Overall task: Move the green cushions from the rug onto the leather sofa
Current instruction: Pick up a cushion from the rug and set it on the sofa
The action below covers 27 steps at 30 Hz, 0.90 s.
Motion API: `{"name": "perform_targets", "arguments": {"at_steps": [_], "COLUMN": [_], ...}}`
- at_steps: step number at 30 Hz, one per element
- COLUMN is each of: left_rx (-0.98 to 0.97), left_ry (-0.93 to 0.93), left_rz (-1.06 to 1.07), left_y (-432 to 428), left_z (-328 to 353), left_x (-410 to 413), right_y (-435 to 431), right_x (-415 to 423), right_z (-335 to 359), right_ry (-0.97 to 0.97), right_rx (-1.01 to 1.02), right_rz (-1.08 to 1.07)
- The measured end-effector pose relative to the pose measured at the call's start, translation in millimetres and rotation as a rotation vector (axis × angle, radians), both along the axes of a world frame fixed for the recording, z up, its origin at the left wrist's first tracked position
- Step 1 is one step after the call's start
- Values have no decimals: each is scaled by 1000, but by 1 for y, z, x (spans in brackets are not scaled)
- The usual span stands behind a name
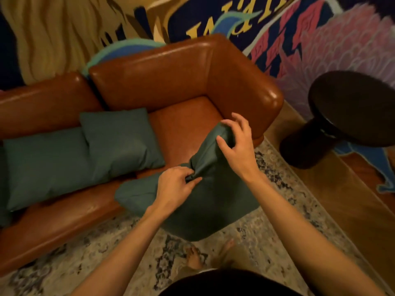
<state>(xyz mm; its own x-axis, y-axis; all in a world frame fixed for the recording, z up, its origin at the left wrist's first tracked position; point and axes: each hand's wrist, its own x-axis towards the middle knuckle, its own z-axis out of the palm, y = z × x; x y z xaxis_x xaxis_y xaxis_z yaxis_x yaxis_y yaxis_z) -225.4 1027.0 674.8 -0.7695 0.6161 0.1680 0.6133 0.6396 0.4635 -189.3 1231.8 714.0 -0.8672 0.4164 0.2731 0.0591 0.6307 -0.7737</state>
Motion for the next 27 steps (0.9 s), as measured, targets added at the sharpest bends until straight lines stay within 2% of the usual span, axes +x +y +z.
{"name": "perform_targets", "arguments": {"at_steps": [3, 6, 8, 10, 12, 14, 15, 17, 19, 20, 23, 27], "left_rx": [-2, -3, -7, -19, -26, -15, -9, 17, 58, 82, 167, 174], "left_ry": [52, 31, 42, 46, 15, -19, -27, -51, -79, -91, -83, 1], "left_rz": [20, -6, -17, 7, 46, 95, 133, 187, 234, 244, 291, 338], "left_y": [15, 32, 45, 62, 74, 76, 81, 84, 92, 97, 107, 117], "left_z": [16, 24, 28, 32, 34, 34, 34, 36, 37, 39, 47, 56], "left_x": [-23, -42, -52, -65, -76, -86, -92, -102, -111, -116, -126, -143], "right_y": [2, 11, 37, 81, 129, 163, 175, 176, 171, 169, 163, 163], "right_x": [-22, -43, -63, -93, -114, -119, -121, -114, -113, -116, -132, -146], "right_z": [24, 23, 21, 25, 31, 26, 19, -7, -29, -37, -42, -40], "right_ry": [71, -2, -121, -196, -276, -325, -370, -521, -535, -487, -336, -291], "right_rx": [429, 696, 807, 818, 611, 50, -245, -592, -635, -615, -655, -816], "right_rz": [202, 442, 437, 316, 172, 178, 256, 412, 530, 517, 357, 240]}}
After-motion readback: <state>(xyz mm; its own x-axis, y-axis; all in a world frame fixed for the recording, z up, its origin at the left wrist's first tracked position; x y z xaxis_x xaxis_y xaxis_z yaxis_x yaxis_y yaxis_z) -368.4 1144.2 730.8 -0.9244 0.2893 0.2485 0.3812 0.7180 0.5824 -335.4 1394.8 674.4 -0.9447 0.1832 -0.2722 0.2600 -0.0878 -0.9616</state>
